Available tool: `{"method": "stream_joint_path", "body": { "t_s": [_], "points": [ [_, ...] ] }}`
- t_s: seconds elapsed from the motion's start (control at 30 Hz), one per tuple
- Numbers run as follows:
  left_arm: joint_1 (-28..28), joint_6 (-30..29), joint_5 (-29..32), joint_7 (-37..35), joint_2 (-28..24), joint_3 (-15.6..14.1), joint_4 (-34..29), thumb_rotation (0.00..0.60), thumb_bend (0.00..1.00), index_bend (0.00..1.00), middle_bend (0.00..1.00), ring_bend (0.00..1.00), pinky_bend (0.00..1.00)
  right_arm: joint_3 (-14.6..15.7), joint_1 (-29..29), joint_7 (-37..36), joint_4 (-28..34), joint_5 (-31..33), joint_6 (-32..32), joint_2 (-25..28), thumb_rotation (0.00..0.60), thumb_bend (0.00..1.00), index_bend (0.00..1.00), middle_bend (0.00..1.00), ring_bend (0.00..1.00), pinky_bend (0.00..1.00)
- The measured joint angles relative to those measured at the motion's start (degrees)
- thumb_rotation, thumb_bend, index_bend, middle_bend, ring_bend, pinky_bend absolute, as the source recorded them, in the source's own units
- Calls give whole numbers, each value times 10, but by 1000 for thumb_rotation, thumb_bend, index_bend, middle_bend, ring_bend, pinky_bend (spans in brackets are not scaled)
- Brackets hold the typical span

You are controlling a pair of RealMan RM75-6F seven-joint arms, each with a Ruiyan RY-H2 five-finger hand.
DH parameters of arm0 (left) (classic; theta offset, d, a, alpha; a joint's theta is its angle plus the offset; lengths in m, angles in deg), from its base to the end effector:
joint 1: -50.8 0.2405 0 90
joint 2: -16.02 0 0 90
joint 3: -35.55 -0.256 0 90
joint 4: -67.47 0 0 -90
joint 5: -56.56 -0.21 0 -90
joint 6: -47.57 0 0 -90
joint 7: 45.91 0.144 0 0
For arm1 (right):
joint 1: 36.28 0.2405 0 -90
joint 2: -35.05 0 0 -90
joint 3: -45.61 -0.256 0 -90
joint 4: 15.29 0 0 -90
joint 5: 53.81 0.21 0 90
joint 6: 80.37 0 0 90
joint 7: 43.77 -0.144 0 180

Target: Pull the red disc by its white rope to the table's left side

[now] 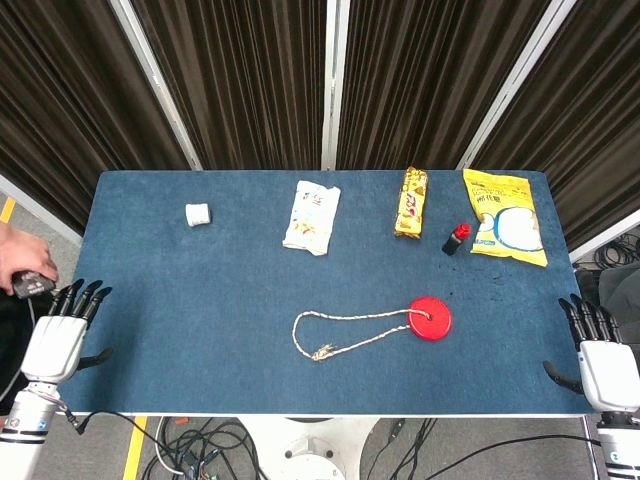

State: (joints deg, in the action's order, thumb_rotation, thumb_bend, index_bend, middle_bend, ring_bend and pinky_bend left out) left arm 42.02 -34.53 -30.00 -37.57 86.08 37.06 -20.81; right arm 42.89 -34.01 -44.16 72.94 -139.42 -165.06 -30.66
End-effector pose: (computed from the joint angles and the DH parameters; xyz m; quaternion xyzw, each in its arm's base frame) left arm -0.3056 0.1973 0.1210 -0.6466 -0.3501 -0.3554 0.5771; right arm -0.3321 -0.1667 0.1564 0.5899 -0.3942 0.3616 0.6049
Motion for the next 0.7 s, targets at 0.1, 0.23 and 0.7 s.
{"method": "stream_joint_path", "body": {
  "t_s": [0.1, 0.23, 0.7],
  "points": [
    [-1, 2, 2, 2, -3, 1, -4, 600, 7, 121, 91, 0, 111, 1, 1, 0, -1, 0, 3, -1, 600, 111, 0, 0, 0, 0],
    [-2, 5, -2, -5, -3, -2, -5, 600, 9, 121, 91, 0, 117, 0, 2, 0, -1, 1, 3, -1, 600, 116, 0, 0, 0, 0],
    [-86, 82, -49, 7, 5, 14, -56, 600, 5, 128, 99, 0, 124, -4, 4, 2, 3, 11, 9, 3, 600, 123, 0, 0, 0, 0]
  ]
}}
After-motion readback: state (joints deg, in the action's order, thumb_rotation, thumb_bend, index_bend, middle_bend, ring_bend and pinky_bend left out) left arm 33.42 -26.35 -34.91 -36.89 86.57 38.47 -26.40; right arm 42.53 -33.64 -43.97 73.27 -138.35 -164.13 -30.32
